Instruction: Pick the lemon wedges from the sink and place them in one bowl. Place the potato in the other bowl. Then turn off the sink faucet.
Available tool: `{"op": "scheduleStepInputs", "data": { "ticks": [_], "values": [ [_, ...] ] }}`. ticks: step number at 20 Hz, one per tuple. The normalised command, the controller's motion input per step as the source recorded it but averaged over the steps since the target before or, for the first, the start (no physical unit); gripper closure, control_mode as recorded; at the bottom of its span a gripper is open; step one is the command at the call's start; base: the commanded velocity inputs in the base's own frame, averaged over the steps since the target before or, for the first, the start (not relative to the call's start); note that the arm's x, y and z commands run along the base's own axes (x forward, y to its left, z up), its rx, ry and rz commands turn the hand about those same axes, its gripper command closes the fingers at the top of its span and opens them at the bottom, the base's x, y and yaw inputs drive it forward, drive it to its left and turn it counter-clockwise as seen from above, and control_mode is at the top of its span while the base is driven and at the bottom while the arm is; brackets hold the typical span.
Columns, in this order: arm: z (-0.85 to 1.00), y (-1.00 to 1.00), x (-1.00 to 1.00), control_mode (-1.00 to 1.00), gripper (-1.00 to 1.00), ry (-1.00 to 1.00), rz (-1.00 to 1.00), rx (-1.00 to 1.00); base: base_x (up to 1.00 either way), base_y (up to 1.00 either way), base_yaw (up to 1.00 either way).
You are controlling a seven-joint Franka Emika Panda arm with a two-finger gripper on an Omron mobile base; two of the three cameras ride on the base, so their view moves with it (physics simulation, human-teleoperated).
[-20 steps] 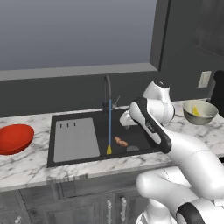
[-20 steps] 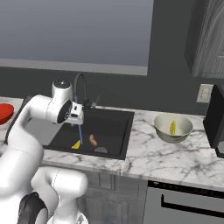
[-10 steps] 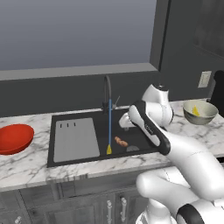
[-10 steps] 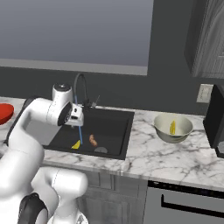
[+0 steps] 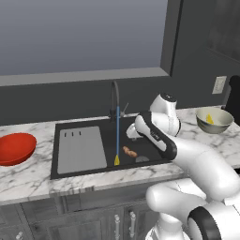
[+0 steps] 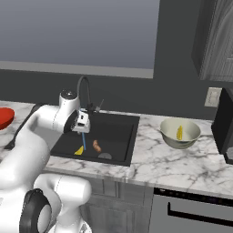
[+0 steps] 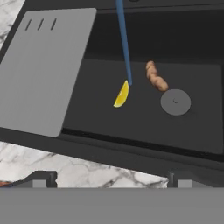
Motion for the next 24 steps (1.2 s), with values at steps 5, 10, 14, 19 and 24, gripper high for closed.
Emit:
{"op": "scheduleStepInputs", "data": {
  "ticks": [5, 10, 14, 19, 24],
  "values": [
    [-0.18, -0.18, 0.15, -1.00, -1.00, 0.02, 0.00, 0.00, 0.00, 0.00, 0.00],
    [-0.05, -0.09, 0.00, -1.00, -1.00, 0.11, 0.00, 0.00, 0.00, 0.00, 0.00],
    [-0.17, 0.00, 0.00, -1.00, -1.00, 0.05, 0.00, 0.00, 0.00, 0.00, 0.00],
    [-0.44, 0.00, 0.03, -1.00, -1.00, 0.00, 0.00, 0.00, 0.00, 0.00, 0.00],
    [-0.46, 0.00, 0.17, -1.00, -1.00, 0.00, 0.00, 0.01, 0.00, 0.00, 0.00]
  ]
}}
